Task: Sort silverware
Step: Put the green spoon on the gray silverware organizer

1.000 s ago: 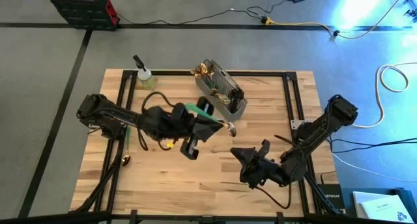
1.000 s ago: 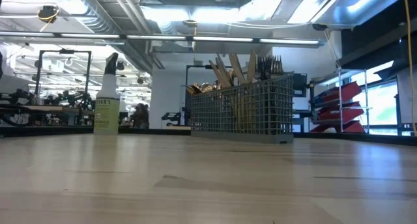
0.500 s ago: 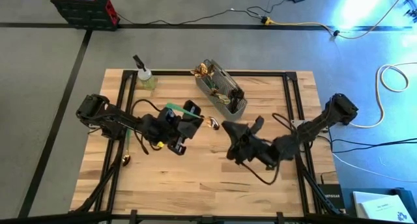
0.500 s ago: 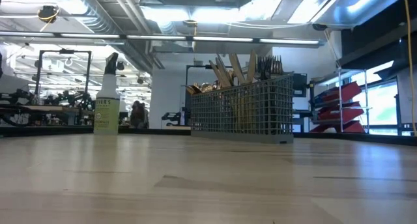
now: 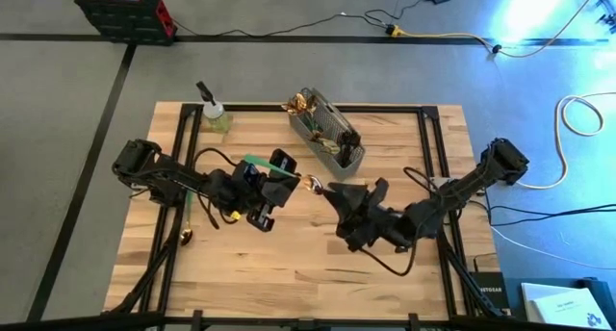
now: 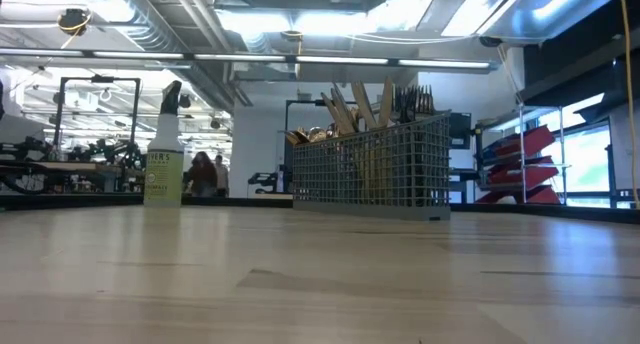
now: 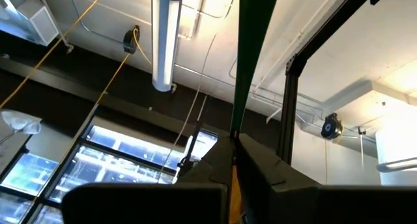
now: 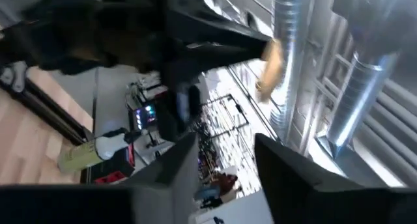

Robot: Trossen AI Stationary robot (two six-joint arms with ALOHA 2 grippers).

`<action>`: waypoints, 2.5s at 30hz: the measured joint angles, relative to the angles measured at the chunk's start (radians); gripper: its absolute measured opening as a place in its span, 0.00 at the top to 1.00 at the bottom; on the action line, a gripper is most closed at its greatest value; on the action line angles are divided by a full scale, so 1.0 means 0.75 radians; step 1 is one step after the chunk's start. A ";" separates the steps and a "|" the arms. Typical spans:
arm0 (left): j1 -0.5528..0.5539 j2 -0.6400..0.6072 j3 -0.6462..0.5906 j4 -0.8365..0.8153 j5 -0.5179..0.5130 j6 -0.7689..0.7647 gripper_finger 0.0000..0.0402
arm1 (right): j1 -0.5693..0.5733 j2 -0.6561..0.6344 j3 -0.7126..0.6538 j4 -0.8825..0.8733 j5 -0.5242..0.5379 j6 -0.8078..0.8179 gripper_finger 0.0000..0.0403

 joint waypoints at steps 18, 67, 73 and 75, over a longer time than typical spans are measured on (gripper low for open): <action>0.008 0.000 0.002 0.001 0.000 -0.030 1.00 | -0.025 0.000 -0.001 0.139 -0.266 -0.108 0.61; 0.008 0.000 0.002 -0.014 0.048 -0.024 1.00 | -0.125 0.027 0.001 0.308 -0.488 -0.091 1.00; 0.009 0.000 0.002 -0.016 0.098 0.010 0.91 | -0.125 0.029 -0.001 0.389 -0.485 -0.122 1.00; 0.014 -0.001 0.002 -0.017 0.125 0.010 0.85 | -0.125 0.029 0.014 0.401 -0.484 -0.150 1.00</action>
